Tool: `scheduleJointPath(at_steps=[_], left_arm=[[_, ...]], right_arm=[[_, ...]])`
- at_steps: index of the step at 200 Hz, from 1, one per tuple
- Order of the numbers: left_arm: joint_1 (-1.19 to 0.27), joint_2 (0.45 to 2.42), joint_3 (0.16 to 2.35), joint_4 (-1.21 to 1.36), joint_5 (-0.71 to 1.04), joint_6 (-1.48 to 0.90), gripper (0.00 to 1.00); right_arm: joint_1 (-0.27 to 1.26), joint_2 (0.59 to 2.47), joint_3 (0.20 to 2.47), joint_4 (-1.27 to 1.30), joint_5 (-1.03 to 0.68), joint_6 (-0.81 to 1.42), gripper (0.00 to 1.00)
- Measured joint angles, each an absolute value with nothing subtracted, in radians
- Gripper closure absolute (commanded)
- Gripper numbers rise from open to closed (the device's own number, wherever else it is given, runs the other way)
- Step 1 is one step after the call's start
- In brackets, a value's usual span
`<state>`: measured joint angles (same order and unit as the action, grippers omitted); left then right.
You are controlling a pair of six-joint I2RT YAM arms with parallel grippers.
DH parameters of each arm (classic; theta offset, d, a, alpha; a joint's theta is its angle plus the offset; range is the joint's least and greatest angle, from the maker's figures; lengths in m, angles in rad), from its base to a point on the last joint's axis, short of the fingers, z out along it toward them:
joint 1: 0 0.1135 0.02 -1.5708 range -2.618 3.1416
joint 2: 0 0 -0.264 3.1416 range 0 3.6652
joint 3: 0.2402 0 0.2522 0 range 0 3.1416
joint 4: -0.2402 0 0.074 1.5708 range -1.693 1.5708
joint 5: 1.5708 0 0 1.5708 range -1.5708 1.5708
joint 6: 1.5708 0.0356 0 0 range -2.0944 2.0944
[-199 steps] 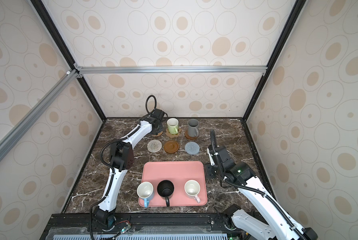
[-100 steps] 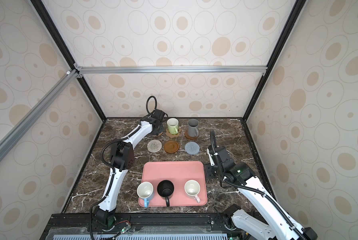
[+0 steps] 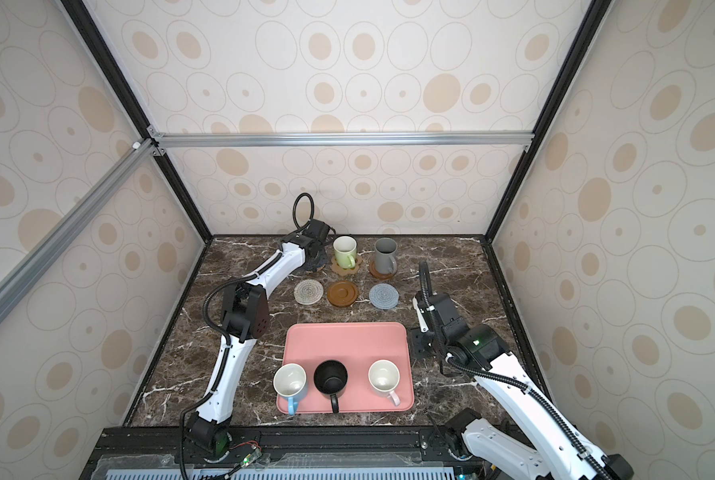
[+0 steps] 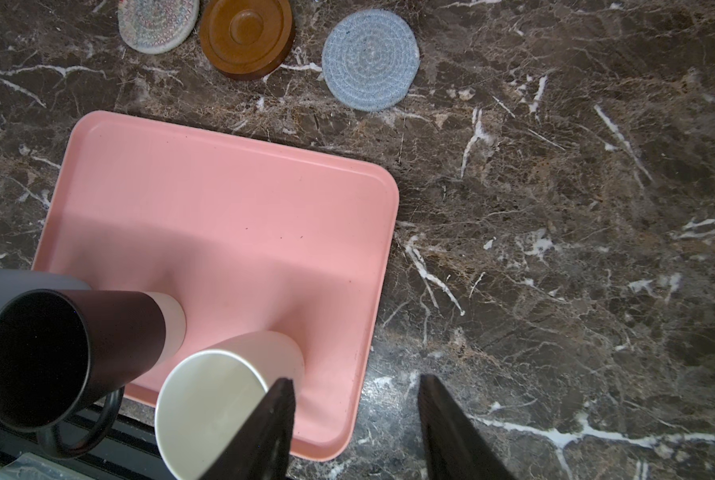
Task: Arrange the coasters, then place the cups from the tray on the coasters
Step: 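Carry the black mug with the left gripper over the coasters beside the green mug, then lower the black mug onto the woven rattan coaster with the left gripper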
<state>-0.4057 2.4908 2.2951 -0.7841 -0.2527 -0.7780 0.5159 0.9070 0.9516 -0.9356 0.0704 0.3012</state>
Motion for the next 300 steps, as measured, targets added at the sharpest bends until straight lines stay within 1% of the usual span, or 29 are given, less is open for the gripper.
scheduleJointPath(at_steps=[21,43,106,231,265,300], left_arm=[[-0.408,2.491,2.296,-0.778,-0.258,-0.778,0.7],[-0.412,2.491,2.297,-0.773,-0.261,-0.777,0.66],[-0.422,2.491,2.297,-0.765,-0.26,-0.778,0.64],[-0.433,2.485,2.266,-0.689,-0.244,-0.778,0.62],[-0.434,2.476,2.251,-0.684,-0.245,-0.774,0.57],[-0.437,2.406,2.153,-0.659,-0.245,-0.77,0.53]], right_arm=[[0.516,0.907,0.952,-0.936,0.07,0.302,0.48],[0.516,0.907,0.952,-0.936,0.07,0.302,0.48],[0.516,0.906,0.952,-0.937,0.072,0.303,0.48],[0.516,0.897,0.952,-0.949,0.079,0.31,0.48],[0.516,0.896,0.952,-0.953,0.079,0.313,0.48],[0.516,0.896,0.952,-0.959,0.079,0.321,0.48]])
